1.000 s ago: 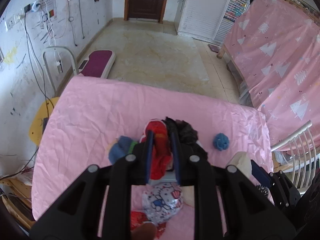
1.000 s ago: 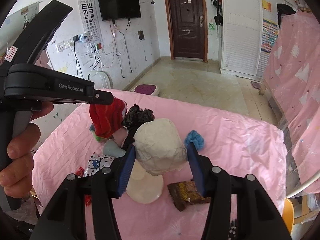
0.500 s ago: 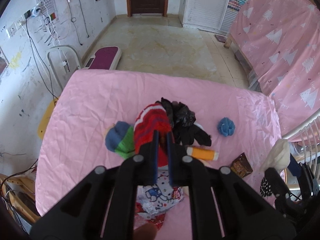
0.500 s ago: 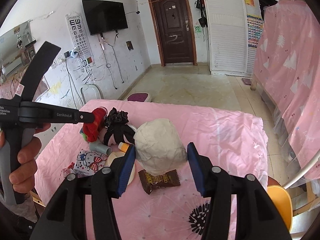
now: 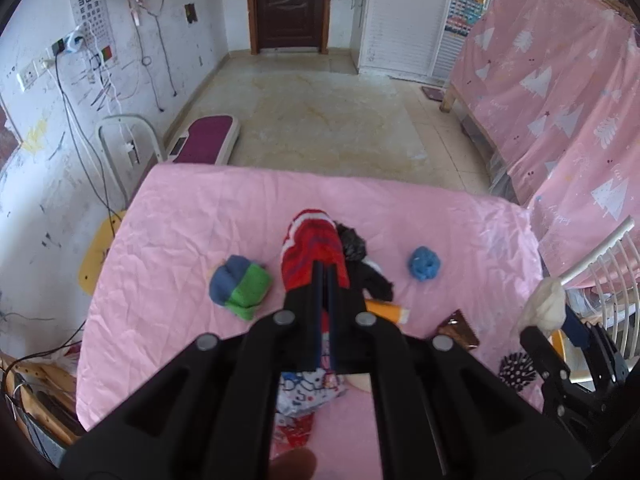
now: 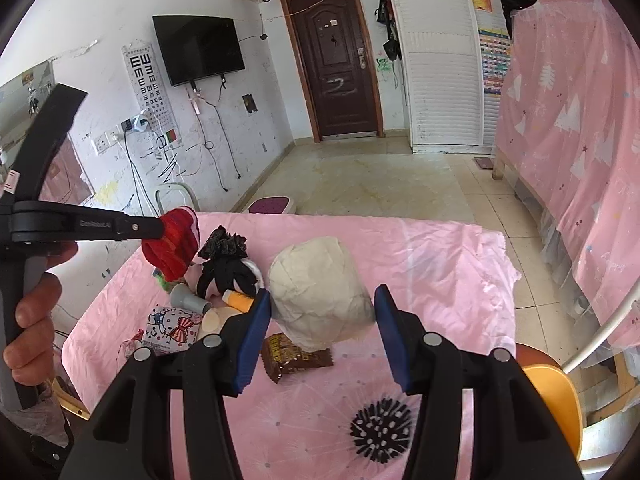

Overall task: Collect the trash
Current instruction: 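Grasp the red knit hat with the left tool while the right tool grasps the white crumpled bag, then carry both items over the orange bin and open both tools to drop them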

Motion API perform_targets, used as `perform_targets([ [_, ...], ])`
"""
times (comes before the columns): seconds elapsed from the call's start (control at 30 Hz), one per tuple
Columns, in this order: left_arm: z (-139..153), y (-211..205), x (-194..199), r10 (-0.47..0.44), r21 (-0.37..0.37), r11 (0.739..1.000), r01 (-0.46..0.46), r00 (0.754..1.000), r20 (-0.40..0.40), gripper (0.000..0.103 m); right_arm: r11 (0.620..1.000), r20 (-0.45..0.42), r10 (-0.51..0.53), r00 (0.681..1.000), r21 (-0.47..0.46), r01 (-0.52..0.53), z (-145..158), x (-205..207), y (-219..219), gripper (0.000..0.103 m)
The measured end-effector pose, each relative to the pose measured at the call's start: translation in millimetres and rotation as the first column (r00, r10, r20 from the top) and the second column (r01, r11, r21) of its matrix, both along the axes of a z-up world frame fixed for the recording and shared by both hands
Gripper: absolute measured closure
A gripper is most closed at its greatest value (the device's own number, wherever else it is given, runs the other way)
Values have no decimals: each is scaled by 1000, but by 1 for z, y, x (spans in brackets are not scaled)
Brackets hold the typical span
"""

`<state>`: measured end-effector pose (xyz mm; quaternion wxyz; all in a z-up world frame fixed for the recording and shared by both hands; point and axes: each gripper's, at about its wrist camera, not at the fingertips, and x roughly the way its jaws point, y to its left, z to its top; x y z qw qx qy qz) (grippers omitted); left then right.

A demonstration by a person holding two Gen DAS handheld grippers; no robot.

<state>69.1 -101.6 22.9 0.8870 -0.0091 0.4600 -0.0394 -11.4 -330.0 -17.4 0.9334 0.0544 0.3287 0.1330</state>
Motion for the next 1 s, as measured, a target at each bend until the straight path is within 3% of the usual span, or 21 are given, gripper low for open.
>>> perform_targets([
  [0.3, 29, -64, -26, -149, -5, 989, 149, 987, 65, 102, 995, 23, -94, 995, 17, 93, 4, -23, -48, 60],
  [0.5, 37, -128, -50, -293, -14, 955, 295, 953, 81, 102, 981, 35, -192, 981, 25, 192, 5, -49, -96, 60],
  [0.77, 25, -221, -82, -499, -39, 865, 501, 865, 52, 102, 943, 34, -330, 943, 51, 329, -4, -86, -166, 60],
  [1.0, -5, -287, -110, -627, -30, 779, 627, 779, -1, 102, 901, 15, -426, 904, 92, 423, -20, -114, -214, 60],
])
